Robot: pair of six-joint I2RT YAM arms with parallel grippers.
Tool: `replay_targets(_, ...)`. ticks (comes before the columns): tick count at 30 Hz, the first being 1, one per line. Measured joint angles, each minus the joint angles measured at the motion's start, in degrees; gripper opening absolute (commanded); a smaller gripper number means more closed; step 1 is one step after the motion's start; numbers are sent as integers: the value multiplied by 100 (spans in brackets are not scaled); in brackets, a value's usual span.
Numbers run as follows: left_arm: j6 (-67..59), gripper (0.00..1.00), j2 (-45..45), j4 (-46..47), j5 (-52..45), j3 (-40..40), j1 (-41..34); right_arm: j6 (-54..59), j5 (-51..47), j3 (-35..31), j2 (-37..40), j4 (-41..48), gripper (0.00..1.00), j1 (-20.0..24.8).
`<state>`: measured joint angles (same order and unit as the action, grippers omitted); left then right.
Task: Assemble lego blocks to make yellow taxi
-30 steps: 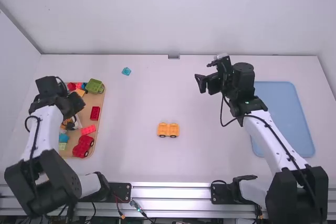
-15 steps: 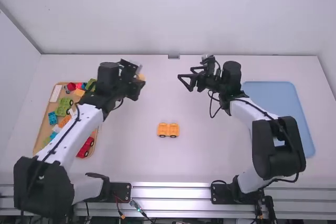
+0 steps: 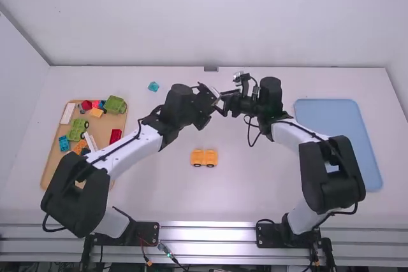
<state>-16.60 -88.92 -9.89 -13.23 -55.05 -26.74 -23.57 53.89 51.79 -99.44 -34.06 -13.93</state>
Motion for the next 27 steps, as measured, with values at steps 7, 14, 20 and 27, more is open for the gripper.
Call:
replay_targets(7,-149,2,0,-68,-39,-2,0,44,295,0,0,22,72,94)
replay_targets(14,-621,2,0,212,-63,0,-7,155,446,26,0,365,55,-20)
replay_targets(20,-907,2,0,254,90,0,-11,553,531,407,0,1530,46,-11)
replay_targets(27,-1051,2,0,354,216,0,-11,826,404,505,0,1676,46,-133)
